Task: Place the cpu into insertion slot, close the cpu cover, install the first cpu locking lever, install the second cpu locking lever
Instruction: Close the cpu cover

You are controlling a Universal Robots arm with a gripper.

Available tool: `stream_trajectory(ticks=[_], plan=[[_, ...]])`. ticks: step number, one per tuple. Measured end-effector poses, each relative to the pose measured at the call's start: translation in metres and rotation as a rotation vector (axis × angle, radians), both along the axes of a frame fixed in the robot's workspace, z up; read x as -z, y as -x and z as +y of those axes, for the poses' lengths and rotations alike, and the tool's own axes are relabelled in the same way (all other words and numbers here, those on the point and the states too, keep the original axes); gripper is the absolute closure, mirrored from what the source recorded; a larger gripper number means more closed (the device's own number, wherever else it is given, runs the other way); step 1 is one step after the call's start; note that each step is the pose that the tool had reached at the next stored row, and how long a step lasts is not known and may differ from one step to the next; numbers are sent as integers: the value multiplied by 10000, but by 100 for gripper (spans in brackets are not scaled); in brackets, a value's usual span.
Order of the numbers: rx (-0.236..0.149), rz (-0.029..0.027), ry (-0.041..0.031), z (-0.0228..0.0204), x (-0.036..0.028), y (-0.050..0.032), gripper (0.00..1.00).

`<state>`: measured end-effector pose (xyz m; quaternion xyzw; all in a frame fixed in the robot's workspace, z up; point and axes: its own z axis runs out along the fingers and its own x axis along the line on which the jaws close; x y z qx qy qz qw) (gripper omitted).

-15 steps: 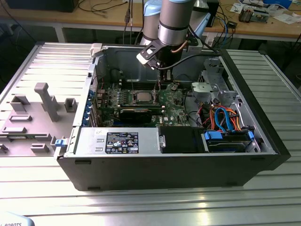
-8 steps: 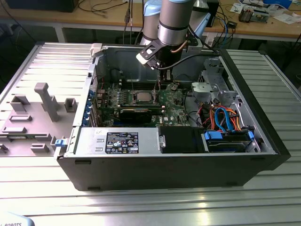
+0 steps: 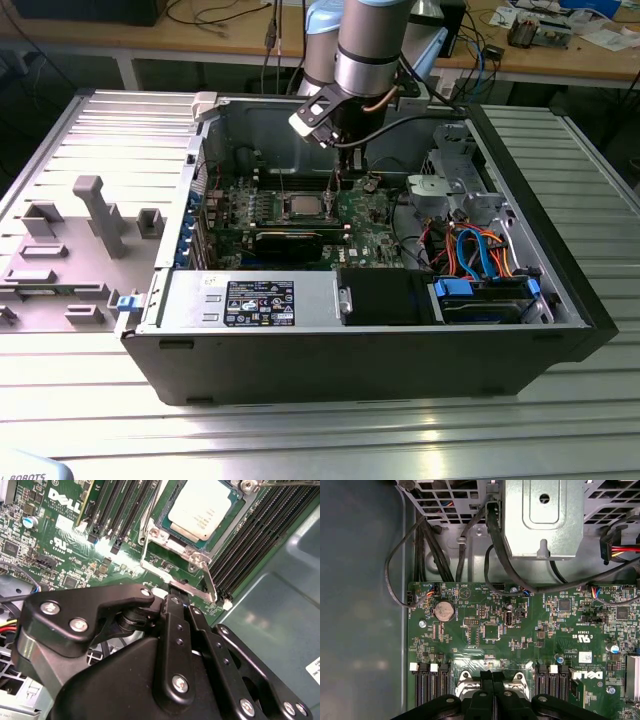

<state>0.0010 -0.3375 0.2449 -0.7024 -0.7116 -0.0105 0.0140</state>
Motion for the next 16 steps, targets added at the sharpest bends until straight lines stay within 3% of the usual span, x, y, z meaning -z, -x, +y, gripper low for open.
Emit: stream_trajectory(ticks=[8,16], plan=[[1,0,-1,0,0,82,89],[1,0,-1,0,0,103,89]])
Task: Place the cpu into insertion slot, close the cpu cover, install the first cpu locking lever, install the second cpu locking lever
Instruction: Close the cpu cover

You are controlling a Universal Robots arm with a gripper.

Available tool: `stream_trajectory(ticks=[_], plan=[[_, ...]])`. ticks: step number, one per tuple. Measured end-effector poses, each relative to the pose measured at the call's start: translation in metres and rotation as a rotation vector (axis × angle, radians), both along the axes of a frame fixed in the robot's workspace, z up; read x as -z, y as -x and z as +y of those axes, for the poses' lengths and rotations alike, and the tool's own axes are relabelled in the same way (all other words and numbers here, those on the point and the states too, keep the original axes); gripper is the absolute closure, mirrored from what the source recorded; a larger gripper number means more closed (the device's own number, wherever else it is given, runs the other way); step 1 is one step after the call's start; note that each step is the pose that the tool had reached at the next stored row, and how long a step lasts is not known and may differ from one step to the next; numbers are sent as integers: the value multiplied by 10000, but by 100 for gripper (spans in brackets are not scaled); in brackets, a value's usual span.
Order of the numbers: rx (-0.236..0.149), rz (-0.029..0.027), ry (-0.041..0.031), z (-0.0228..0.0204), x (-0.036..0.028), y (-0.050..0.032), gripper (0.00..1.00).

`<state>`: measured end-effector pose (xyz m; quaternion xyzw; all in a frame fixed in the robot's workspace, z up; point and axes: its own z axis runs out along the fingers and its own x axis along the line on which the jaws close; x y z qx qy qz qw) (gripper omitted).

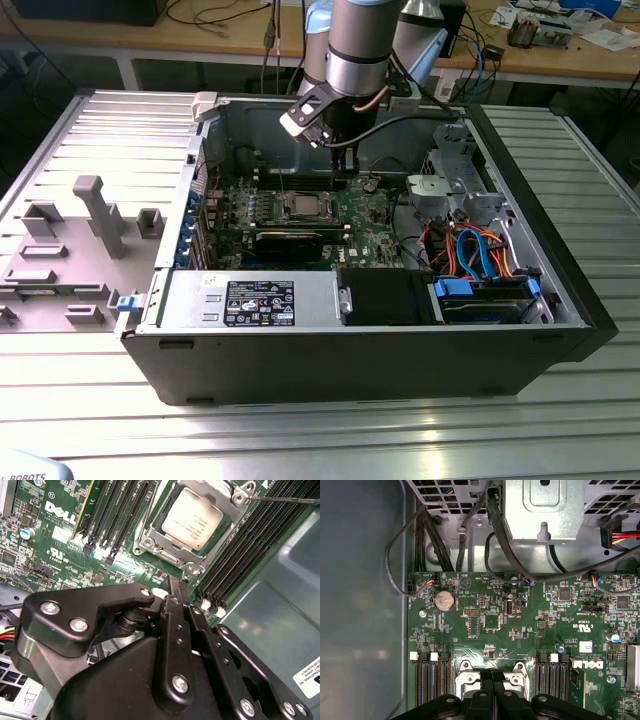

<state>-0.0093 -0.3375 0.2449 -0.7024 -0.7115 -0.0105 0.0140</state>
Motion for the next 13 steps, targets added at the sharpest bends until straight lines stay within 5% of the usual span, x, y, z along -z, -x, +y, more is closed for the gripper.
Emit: stream_trajectory(ticks=[6,13], plan=[[-1,-1,0,0,8,50,89],[-20,-1,-7,-2,51,219,89]])
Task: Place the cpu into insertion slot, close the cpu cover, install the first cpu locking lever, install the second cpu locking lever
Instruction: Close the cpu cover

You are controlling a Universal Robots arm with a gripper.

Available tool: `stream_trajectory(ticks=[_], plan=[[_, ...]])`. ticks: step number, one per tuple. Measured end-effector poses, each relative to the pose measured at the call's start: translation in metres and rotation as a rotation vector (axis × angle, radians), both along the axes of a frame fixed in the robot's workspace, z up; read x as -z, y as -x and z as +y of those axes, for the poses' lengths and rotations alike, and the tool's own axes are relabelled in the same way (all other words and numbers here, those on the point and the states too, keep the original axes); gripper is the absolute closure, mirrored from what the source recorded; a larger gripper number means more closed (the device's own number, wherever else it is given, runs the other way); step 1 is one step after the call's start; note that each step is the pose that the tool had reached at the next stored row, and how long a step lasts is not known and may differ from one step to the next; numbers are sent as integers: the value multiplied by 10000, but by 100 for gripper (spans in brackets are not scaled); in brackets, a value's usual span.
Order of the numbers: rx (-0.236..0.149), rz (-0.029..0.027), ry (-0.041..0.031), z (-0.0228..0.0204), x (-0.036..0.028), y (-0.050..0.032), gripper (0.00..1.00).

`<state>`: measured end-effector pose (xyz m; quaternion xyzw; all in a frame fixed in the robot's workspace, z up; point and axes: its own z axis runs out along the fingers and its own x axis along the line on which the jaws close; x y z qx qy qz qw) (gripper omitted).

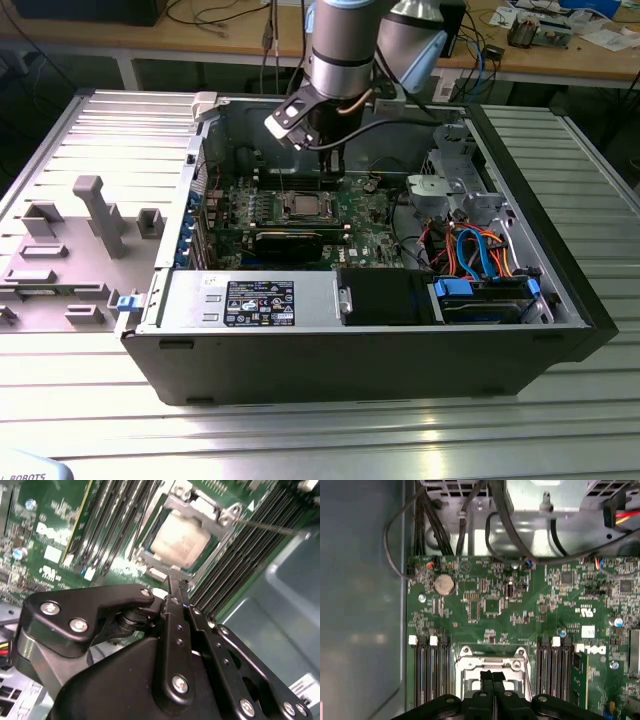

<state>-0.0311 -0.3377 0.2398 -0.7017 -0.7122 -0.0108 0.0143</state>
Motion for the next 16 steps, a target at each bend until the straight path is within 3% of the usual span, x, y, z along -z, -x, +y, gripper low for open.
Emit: stream_trajectory(ticks=[4,8,16], plan=[[-80,1,-4,-11,49,99,89],[-124,-5,-61,-22,95,216,89],[-204,-5,-67,-39,189,420,89]])
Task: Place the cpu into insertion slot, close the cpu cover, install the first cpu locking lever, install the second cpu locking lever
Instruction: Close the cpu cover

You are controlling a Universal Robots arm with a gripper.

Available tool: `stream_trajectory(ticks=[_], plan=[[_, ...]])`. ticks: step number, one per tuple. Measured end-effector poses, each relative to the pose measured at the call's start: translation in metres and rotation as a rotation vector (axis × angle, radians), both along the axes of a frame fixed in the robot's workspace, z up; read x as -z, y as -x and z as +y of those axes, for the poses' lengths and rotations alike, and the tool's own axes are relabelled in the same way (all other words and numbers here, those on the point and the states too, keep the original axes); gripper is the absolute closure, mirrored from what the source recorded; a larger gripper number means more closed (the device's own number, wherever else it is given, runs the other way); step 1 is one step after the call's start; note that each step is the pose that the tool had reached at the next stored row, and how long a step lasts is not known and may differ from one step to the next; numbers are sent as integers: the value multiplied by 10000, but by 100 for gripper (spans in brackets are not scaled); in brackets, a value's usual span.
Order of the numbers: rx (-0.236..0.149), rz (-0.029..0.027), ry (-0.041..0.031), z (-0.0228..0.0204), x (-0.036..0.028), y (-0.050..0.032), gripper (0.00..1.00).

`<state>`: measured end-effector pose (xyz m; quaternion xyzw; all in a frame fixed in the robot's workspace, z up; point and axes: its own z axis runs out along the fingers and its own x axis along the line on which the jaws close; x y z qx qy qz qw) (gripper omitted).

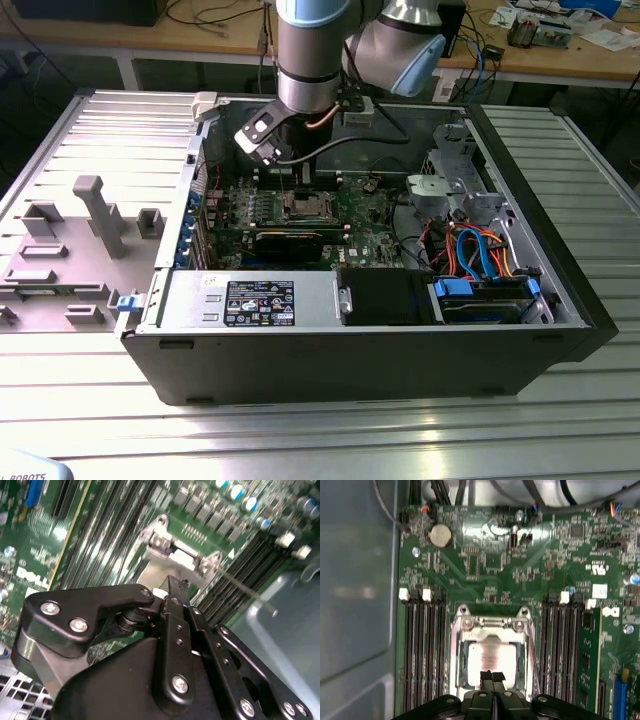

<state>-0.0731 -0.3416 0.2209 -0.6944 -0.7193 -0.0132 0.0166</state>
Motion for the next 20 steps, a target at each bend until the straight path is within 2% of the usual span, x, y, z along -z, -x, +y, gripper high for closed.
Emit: stream_trajectory(ticks=[2,4,6,8,13,17,20], plan=[[2,0,-1,1,18,51,89],[1,1,0,0,47,65,89],[0,0,-2,0,115,77,89],[1,1,1,0,144,80,89],[1,0,-2,0,147,80,89],[2,0,2,0,97,79,89],[3,2,7,1,96,31,89]])
